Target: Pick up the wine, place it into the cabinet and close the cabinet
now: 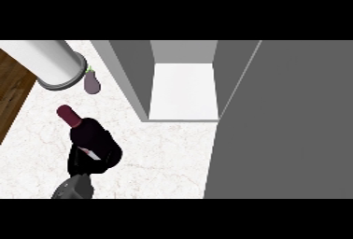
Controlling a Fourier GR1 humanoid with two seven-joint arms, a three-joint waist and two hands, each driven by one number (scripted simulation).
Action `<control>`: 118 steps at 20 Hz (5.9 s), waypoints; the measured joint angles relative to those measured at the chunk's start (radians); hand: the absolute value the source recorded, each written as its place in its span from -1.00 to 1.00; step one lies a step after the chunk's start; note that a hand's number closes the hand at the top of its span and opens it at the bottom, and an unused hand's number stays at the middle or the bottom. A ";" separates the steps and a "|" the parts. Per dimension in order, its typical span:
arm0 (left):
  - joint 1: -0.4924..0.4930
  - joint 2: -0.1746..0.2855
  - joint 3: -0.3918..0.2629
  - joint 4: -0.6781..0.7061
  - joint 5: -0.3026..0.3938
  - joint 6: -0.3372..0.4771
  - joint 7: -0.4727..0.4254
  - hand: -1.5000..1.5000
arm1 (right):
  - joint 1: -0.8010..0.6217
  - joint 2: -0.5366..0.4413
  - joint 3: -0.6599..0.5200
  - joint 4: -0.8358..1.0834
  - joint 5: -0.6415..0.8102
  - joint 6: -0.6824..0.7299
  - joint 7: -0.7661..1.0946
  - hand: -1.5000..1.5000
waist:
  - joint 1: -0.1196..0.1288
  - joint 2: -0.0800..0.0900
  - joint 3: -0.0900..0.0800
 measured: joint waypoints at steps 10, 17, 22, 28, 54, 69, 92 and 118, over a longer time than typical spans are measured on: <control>0.156 -0.063 -0.270 -0.330 0.069 0.127 0.094 1.00 | 0.003 0.008 -0.003 0.007 -0.015 0.010 0.000 -1.00 | -0.001 0.000 0.000; 0.175 -0.069 -0.470 -0.497 0.155 0.330 0.172 1.00 | -0.011 -0.004 -0.036 0.005 -0.033 0.019 0.021 -1.00 | -0.004 0.001 0.000; 0.170 -0.070 -0.607 -0.561 0.241 0.488 0.191 1.00 | -0.006 0.001 -0.040 0.025 -0.041 0.029 -0.009 -1.00 | -0.005 0.001 0.000; 0.122 -0.070 -0.694 -0.515 0.335 0.602 0.157 1.00 | -0.002 0.000 -0.046 0.029 -0.046 0.038 -0.011 -1.00 | -0.007 0.002 -0.001; -0.320 -0.071 -0.824 -0.032 0.693 0.688 -0.079 1.00 | -0.003 0.007 -0.070 0.066 -0.098 0.062 -0.048 -1.00 | -0.018 0.005 -0.001; -0.587 -0.071 -0.729 0.246 0.774 0.648 -0.061 1.00 | 0.015 0.016 -0.055 0.084 -0.084 0.071 -0.096 -1.00 | -0.031 0.011 -0.002; -0.781 -0.071 -0.721 0.427 0.851 0.671 -0.009 1.00 | -0.001 0.024 -0.036 0.150 -0.096 0.105 -0.170 -1.00 | -0.094 0.027 -0.002; -0.726 -0.071 -0.906 0.282 1.126 0.811 -0.097 -1.00 | -0.062 0.026 -0.024 0.177 -0.106 0.099 -0.152 -1.00 | -0.138 0.035 -0.002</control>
